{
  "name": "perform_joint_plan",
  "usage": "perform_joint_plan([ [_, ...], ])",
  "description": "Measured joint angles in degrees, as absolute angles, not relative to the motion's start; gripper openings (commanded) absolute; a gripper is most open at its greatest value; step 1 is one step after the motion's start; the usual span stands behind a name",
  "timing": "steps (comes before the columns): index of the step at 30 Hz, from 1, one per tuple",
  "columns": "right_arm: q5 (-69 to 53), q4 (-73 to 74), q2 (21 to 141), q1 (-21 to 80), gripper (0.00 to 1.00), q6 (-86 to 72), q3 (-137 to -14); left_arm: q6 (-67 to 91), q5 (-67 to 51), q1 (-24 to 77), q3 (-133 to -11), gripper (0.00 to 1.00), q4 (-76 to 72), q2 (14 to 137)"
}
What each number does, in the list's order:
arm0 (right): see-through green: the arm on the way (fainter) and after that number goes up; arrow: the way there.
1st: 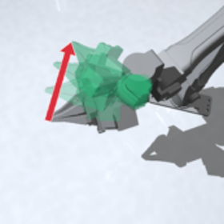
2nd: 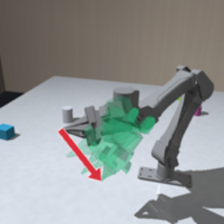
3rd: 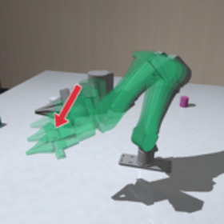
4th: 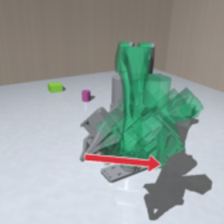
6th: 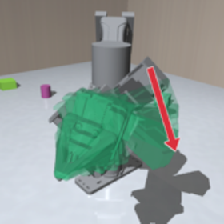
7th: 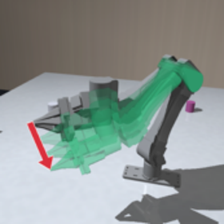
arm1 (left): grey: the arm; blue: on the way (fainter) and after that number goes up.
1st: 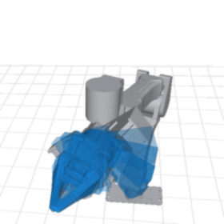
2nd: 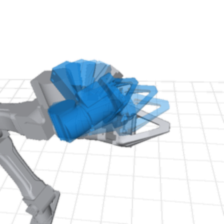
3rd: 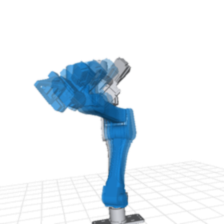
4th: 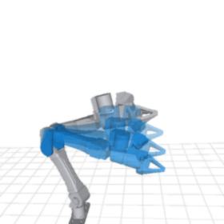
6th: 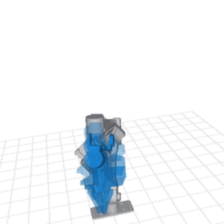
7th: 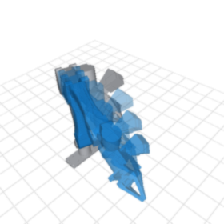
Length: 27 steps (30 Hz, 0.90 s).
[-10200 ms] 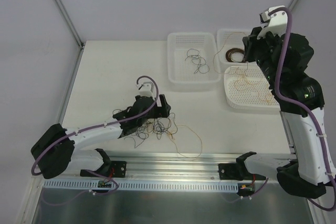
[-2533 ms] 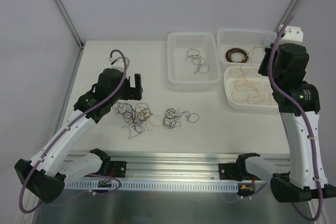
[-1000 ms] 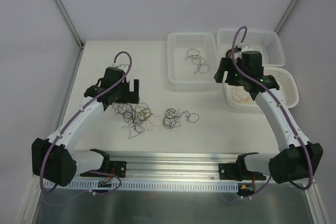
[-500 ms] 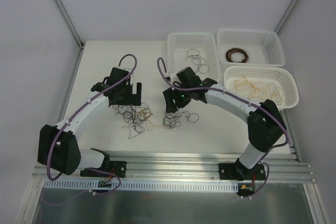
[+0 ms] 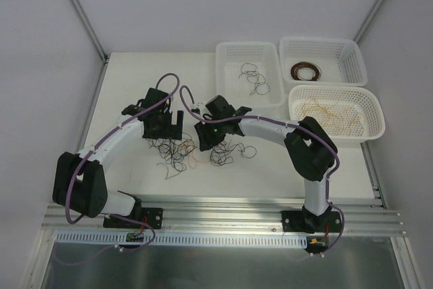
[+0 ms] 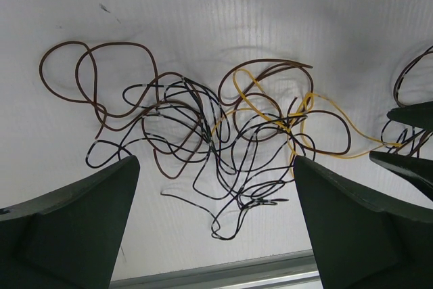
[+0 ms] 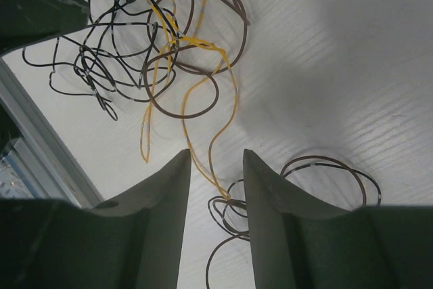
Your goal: Untangle the cables
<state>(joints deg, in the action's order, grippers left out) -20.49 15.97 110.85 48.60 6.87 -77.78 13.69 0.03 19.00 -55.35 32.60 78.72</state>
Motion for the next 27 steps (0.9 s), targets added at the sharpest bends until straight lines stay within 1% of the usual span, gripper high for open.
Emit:
perform_joint_plan([
  [2,-20.5,15.4,111.6,48.6,0.37,6.5,-77.8,13.7,0.0,19.0,-55.4,0.99,32.9,79.0],
  [5,-20.9,14.7,112.0,48.6,0.29,6.3,-77.4,13.7,0.0,19.0,-55.5,0.99,33.3,79.9],
  [6,-21.0,14.3,112.0,48.6,0.24,6.1,-77.0,13.7,0.0,19.0,-55.5,0.99,33.4,80.2],
  [8,-21.0,13.8,112.0,48.6,0.19,5.9,-76.4,13.7,0.0,19.0,-55.5,0.99,33.5,80.6],
  [9,-21.0,13.7,112.0,48.6,0.13,5.9,-76.2,13.7,0.0,19.0,-55.5,0.99,33.5,80.6],
  [11,-21.0,13.8,112.0,48.6,0.08,5.9,-76.0,13.7,0.0,19.0,-55.6,0.99,33.6,80.6],
  [12,-21.0,13.8,111.9,48.6,0.02,6.0,-76.0,13.7,0.0,19.0,-55.7,0.99,33.6,80.6],
  [13,-21.0,13.8,111.9,48.6,0.01,6.0,-76.0,13.7,0.0,19.0,-55.7,0.99,33.6,80.6],
  [19,-20.6,14.6,109.1,48.4,0.01,6.1,-75.1,13.7,0.0,19.0,-55.8,0.99,33.6,81.3],
  [27,-19.8,17.8,95.1,48.1,0.01,6.8,-76.2,13.7,-0.1,19.0,-56.1,0.99,34.0,83.3],
])
